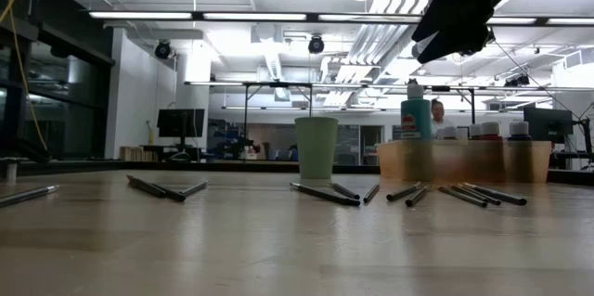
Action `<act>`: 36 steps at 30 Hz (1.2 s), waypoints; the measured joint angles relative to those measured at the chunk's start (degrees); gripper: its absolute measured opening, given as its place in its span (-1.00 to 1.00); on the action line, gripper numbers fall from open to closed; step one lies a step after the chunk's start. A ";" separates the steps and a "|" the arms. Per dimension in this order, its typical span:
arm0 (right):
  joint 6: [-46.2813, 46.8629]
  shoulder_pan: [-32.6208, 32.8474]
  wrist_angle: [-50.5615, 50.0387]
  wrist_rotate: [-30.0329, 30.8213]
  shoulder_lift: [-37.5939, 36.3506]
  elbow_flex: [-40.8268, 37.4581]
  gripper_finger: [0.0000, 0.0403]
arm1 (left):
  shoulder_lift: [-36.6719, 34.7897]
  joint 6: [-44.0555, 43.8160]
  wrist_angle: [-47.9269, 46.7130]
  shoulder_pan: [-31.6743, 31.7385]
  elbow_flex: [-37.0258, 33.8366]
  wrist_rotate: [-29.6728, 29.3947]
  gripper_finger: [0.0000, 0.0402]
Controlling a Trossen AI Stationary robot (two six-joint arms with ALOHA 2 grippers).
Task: Pick & Place Paint Supplies
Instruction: Put the large pink paint bottle into the orange bin
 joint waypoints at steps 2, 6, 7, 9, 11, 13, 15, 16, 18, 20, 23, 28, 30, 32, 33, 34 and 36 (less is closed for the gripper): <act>0.01 0.00 0.03 0.01 0.00 0.00 0.43 | 0.18 0.06 0.03 0.00 0.00 -1.26 -0.12; 1.28 0.00 0.04 0.01 0.00 0.00 0.43 | 0.25 0.04 1.43 0.00 0.00 -3.05 -0.12; 1.34 0.00 0.04 0.01 0.00 0.00 0.43 | 0.25 0.07 1.84 0.00 0.00 -3.71 -0.12; 1.36 0.00 0.04 0.01 0.00 0.00 0.43 | 0.25 0.79 2.92 0.02 0.00 -4.23 -0.12; 1.48 0.00 0.04 0.02 0.00 0.00 0.43 | 0.44 1.42 2.89 0.00 0.00 -5.16 -0.12; 1.50 0.00 0.07 0.03 0.00 0.00 0.43 | 1.14 2.16 2.88 0.02 0.00 -6.42 -0.12; 1.80 0.00 0.11 0.03 0.00 0.00 0.43 | 2.09 3.47 2.93 0.01 0.00 -7.11 -0.12; 2.25 0.00 0.13 0.02 0.00 0.00 0.43 | 2.64 4.11 2.93 0.02 0.00 -7.28 -0.12; 2.85 0.00 0.11 0.02 0.00 0.00 0.43 | 3.69 4.92 2.97 0.02 0.00 -7.41 -0.12; 2.87 0.00 0.12 0.01 0.00 0.00 0.43 | 4.68 5.64 3.23 0.02 -0.02 -7.41 -0.12; 3.00 0.00 0.13 0.02 0.00 0.00 0.43 | 5.94 6.57 3.82 0.02 -0.02 -7.41 -0.12; 3.00 0.00 0.13 0.03 0.00 0.00 0.43 | 6.74 6.84 3.85 0.02 -0.04 -7.41 -0.13; 3.00 0.00 0.15 0.01 0.00 0.00 0.43 | 6.72 6.79 4.00 0.02 -0.04 -7.46 -0.16; 3.00 0.00 0.14 0.01 0.00 0.00 0.43 | 6.72 6.81 3.95 0.02 -0.04 -7.80 -0.24; 3.00 0.00 0.13 0.01 0.00 0.00 0.43 | 6.72 6.82 3.98 0.02 -0.04 -7.80 -0.30; 3.00 0.00 0.13 0.03 0.00 0.00 0.43 | 6.72 6.81 4.02 0.02 -0.04 -7.80 -0.35; 3.00 0.00 0.13 0.01 0.00 0.00 0.43 | 6.68 6.75 4.11 0.02 -0.04 -7.81 -0.42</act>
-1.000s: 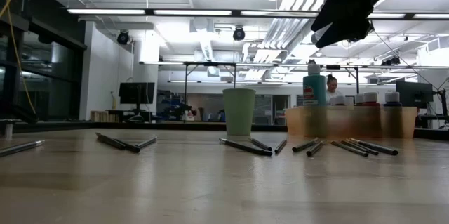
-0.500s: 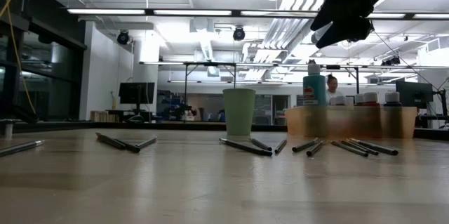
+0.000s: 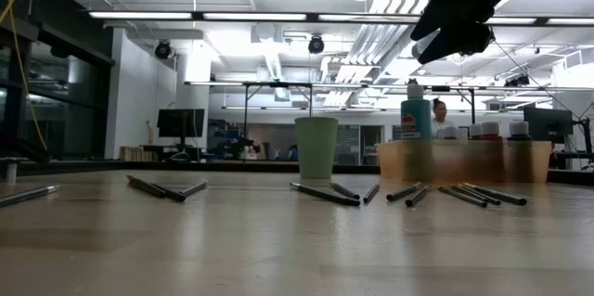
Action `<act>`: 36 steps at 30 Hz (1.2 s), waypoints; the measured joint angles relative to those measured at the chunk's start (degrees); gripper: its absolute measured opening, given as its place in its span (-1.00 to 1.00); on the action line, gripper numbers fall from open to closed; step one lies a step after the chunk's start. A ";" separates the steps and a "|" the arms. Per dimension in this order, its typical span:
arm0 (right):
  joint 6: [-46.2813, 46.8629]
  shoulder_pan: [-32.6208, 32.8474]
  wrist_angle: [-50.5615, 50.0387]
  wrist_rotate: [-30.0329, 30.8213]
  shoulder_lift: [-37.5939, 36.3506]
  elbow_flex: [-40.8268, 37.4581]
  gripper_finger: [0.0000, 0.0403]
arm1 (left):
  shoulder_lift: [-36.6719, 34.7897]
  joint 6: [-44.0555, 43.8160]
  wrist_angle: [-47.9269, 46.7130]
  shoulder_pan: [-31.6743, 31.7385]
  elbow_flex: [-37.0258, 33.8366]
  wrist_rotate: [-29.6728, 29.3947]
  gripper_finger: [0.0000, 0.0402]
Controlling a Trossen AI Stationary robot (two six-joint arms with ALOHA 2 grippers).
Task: Pick & Place Paint Supplies
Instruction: Put the large pink paint bottle into the orange bin
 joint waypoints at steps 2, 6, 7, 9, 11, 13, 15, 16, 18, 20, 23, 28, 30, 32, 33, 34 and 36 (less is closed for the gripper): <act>0.00 0.00 0.00 0.02 0.00 0.00 0.43 | 0.00 0.07 0.16 0.00 0.00 -0.07 -0.42; 0.00 0.00 0.02 0.00 0.00 0.00 0.43 | -0.07 0.00 0.20 0.00 0.00 -0.51 -0.42; 0.05 0.00 0.07 0.00 0.00 0.00 0.43 | -0.15 0.02 0.12 0.00 -0.02 -0.72 -0.42; 0.22 0.00 0.13 0.00 0.00 0.00 0.43 | -0.49 0.22 -0.64 0.04 0.16 -1.79 -0.42; -0.07 0.00 0.15 0.00 0.00 0.00 0.43 | -0.75 0.79 -2.50 0.90 1.51 -3.40 -0.42; -0.46 0.00 0.16 0.00 0.00 0.00 0.43 | -0.89 2.17 -4.05 3.26 3.38 -3.93 -0.42; -0.61 0.00 0.44 0.00 0.00 0.00 0.43 | -1.07 3.55 -5.60 5.98 5.20 -4.59 -0.42; -0.61 0.00 0.60 -0.02 0.00 0.00 0.43 | -1.21 4.45 -6.54 7.56 6.10 -4.91 -0.42; -0.63 0.00 1.00 -0.08 0.00 0.00 0.43 | -1.38 7.20 -7.56 11.32 8.07 -5.26 -0.42; -0.90 0.00 1.67 -0.12 0.00 0.00 0.43 | -1.33 10.61 -7.63 15.72 9.85 -5.14 -0.42; -3.28 0.00 3.44 -0.15 0.00 0.00 0.43 | -1.31 14.85 -7.65 22.84 13.00 -5.32 -0.42; -6.60 0.00 8.95 -0.39 0.00 0.00 0.43 | -1.31 21.73 -7.75 35.40 18.52 -4.67 -0.42; -6.70 0.00 11.99 -0.48 0.00 0.00 0.43 | -1.31 23.81 -7.66 40.45 20.75 -4.51 -0.42; -8.20 -0.02 15.49 -0.50 0.08 0.00 0.43 | -1.02 26.12 -6.95 45.43 22.87 -3.64 -0.42; -10.19 -0.02 17.51 -0.66 0.39 0.00 0.43 | -0.64 27.29 -6.38 47.95 23.99 -2.77 -0.42; -12.97 -0.02 19.59 -1.29 0.68 0.00 0.43 | -0.12 28.43 -5.91 50.50 25.20 -1.70 -0.42; -18.19 -0.04 23.42 -2.95 1.36 0.00 0.43 | 1.75 30.42 -5.26 54.74 27.90 0.74 -0.42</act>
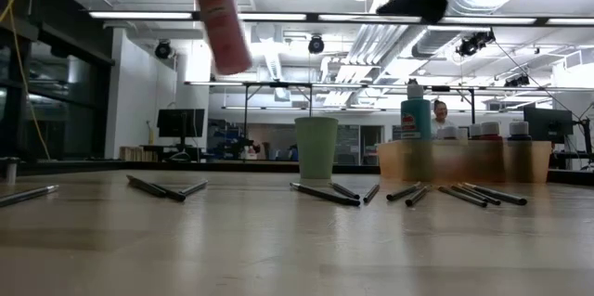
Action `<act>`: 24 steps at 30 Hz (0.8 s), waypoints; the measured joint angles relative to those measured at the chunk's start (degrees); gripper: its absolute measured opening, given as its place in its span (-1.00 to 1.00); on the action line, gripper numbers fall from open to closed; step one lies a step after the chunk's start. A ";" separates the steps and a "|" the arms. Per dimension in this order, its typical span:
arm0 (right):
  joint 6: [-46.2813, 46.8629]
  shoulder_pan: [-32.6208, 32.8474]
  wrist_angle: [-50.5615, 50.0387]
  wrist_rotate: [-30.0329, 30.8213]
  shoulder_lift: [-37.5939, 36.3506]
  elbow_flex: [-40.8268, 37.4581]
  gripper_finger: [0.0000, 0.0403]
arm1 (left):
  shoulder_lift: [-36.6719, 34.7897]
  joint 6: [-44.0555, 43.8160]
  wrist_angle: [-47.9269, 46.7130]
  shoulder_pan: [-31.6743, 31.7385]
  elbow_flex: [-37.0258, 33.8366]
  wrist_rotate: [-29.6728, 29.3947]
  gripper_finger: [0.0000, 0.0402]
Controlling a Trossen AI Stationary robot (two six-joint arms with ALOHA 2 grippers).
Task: Pick & Place Paint Supplies
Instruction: Put the large pink paint bottle into the orange bin
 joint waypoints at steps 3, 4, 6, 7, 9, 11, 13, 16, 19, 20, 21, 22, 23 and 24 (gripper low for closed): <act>-3.67 -1.27 7.07 -1.67 1.53 0.00 0.43 | 3.73 3.18 -0.07 5.38 4.76 2.97 -0.42; -3.95 -2.14 9.09 -2.87 2.19 0.00 0.43 | 5.25 4.20 -0.12 6.73 6.47 3.66 -0.42; -4.45 -4.07 12.59 -6.10 3.75 0.00 0.43 | 8.58 5.81 -0.07 9.06 10.04 4.71 -0.42; -4.66 -4.90 14.76 -7.39 4.65 0.01 0.43 | 10.28 6.33 -0.02 10.01 11.81 4.94 -0.42; -5.55 -6.21 16.83 -8.99 6.22 0.67 0.43 | 13.54 7.31 -0.07 11.39 15.39 4.96 -0.42; -7.70 -7.04 17.32 -10.23 8.08 2.51 0.43 | 16.69 7.91 -0.10 12.38 18.82 4.90 -0.42; -9.81 -7.67 17.11 -11.27 9.93 4.78 0.43 | 19.71 8.69 -0.10 12.98 22.18 5.02 -0.42; -11.44 -8.19 16.78 -12.03 12.29 8.03 0.43 | 23.75 10.00 -0.09 13.19 27.12 5.16 -0.42; -12.88 -8.20 13.80 -8.14 13.82 10.66 0.43 | 26.64 11.17 -0.01 13.19 31.60 5.31 -0.42; -13.32 -7.93 12.77 -6.68 14.17 10.96 0.43 | 27.44 11.47 0.16 13.14 32.86 5.31 -0.42; -13.81 -7.70 12.16 -5.41 14.50 11.10 0.43 | 28.04 11.73 0.26 13.12 34.00 5.31 -0.42; -14.19 -7.42 12.05 -4.49 14.63 11.13 0.43 | 28.39 11.79 0.12 13.12 34.86 5.31 -0.42; -14.57 -7.14 11.72 -3.92 14.71 11.13 0.43 | 28.79 11.79 0.02 13.12 35.52 5.31 -0.42; -15.00 -6.96 11.25 -3.76 14.71 11.13 0.44 | 29.06 11.80 0.05 13.12 35.97 5.33 -0.42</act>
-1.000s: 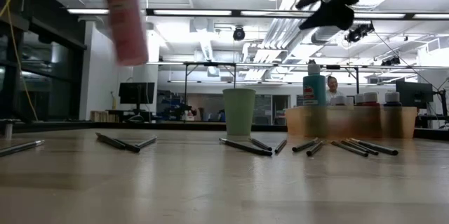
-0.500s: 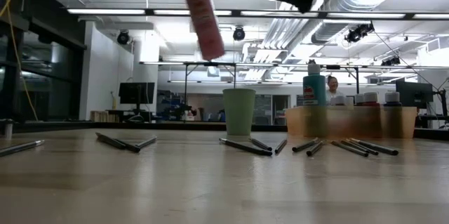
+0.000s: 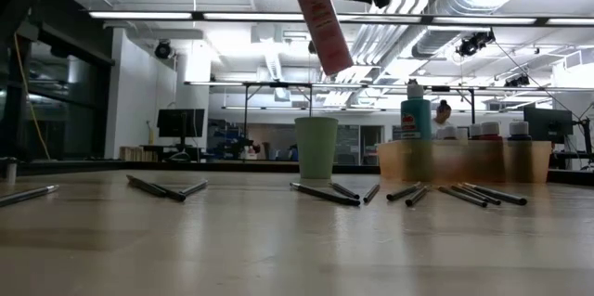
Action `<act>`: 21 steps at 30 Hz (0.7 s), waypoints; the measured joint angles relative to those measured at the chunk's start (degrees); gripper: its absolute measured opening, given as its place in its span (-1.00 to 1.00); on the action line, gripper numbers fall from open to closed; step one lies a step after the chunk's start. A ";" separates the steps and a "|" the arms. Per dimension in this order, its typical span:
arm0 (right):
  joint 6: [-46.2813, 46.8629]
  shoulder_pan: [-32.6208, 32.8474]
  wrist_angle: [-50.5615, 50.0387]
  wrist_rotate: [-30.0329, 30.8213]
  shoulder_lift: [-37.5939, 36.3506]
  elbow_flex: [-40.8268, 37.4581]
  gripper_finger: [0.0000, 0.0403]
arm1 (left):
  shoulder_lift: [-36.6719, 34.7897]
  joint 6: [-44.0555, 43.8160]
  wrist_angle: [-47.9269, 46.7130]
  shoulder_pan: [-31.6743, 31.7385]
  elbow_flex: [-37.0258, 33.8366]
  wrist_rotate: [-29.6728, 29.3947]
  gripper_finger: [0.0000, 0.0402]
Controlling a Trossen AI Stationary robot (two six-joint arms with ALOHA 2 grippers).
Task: Pick & Place Paint Supplies
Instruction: Put the large pink paint bottle into the orange bin
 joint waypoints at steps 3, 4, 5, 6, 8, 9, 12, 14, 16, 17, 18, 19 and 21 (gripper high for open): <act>-0.08 0.57 -0.20 2.02 -0.02 0.00 0.46 | 0.03 -0.01 -0.10 0.00 0.15 0.22 -0.42; -0.19 0.70 -0.17 3.22 -0.02 0.00 0.48 | 0.03 -0.01 -0.08 0.00 0.15 0.22 -0.42; -0.40 0.74 -0.10 4.18 -0.02 0.00 0.50 | 0.03 -0.01 -0.06 0.00 0.15 0.26 -0.42; -0.52 0.73 0.11 5.02 -0.02 0.00 0.52 | 0.03 0.08 0.03 0.00 0.15 0.44 -0.42; -0.52 0.64 0.73 5.36 -0.02 0.02 0.57 | 0.03 0.88 0.34 0.02 0.15 1.47 -0.42; -0.52 0.46 0.73 5.41 0.05 0.02 0.60 | 0.03 1.34 0.62 0.01 0.15 1.87 -0.42; -0.54 0.19 1.38 5.36 1.83 0.08 0.65 | 0.03 2.02 1.85 0.00 0.15 2.36 -0.42; -0.52 0.23 2.95 5.07 3.83 0.04 0.66 | 0.03 2.24 2.88 -0.02 0.15 2.75 -0.42; -0.24 0.25 4.15 5.17 5.50 0.22 0.66 | 0.03 2.50 3.51 -0.02 0.15 3.23 -0.42; 0.01 0.25 4.14 5.42 6.28 0.71 0.66 | 0.03 2.53 3.46 -0.02 0.15 3.44 -0.42; 0.37 0.25 4.32 5.67 7.11 1.45 0.66 | 0.03 2.52 3.22 -0.01 0.15 3.58 -0.42; 0.83 0.25 4.54 5.70 7.75 2.11 0.66 | 0.03 2.53 2.86 -0.02 0.15 3.59 -0.42; 1.30 0.25 4.15 5.16 8.52 3.06 0.62 | 0.03 2.53 2.36 -0.02 0.15 3.59 -0.42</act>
